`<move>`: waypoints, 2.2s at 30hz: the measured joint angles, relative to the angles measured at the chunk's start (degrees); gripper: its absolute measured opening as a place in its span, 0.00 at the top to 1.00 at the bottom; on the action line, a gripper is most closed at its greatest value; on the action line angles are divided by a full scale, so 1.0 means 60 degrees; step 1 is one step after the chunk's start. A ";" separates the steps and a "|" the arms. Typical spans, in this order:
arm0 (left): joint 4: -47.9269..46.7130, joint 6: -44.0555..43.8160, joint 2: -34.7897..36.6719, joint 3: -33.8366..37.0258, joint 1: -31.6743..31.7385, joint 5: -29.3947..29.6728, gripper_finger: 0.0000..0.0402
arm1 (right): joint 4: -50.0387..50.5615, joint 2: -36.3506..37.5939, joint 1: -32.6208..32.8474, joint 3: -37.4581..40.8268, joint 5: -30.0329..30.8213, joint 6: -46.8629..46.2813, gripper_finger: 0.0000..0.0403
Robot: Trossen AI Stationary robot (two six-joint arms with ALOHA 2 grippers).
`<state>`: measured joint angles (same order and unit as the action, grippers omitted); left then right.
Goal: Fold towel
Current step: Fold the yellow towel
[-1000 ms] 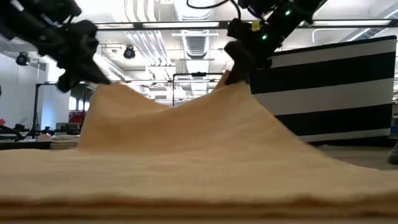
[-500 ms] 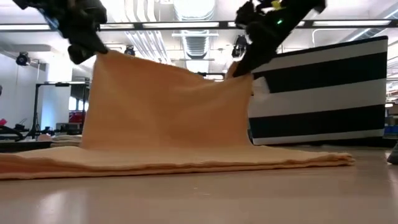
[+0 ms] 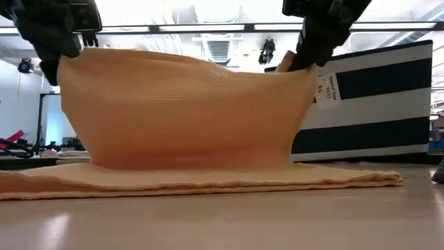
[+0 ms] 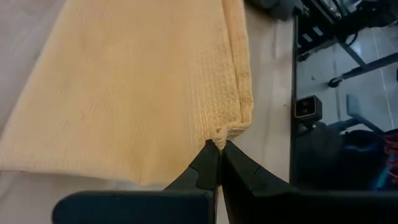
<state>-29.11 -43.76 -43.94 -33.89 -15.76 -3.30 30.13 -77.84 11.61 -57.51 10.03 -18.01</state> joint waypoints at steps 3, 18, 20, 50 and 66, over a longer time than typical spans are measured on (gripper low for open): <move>0.0239 -0.0535 -0.0367 0.0202 -0.0613 0.0561 1.00 | -0.0104 0.0000 0.0398 0.0051 0.0019 -0.0431 1.00; 0.1703 -0.1901 -0.2389 0.0230 -0.2597 0.1409 1.00 | -0.0827 -0.0904 0.1859 0.0580 0.0346 -0.2281 1.00; 0.2238 -0.1902 -0.2806 0.0277 -0.2606 0.1458 1.00 | -0.0911 -0.1309 0.1859 0.0581 0.0629 -0.2259 1.00; 0.0427 -0.1073 -0.0713 0.0284 -0.0719 0.4415 1.00 | -0.0863 -0.0353 0.0747 -0.0049 0.4733 0.2026 1.00; -0.0334 0.2118 0.1639 0.0299 0.4280 0.4779 1.00 | -0.3113 -0.0535 -0.3376 -0.0027 0.2842 0.5729 1.00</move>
<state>-31.11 -31.05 -34.10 -32.10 9.92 25.37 11.46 -81.06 -8.64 -57.67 27.08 16.36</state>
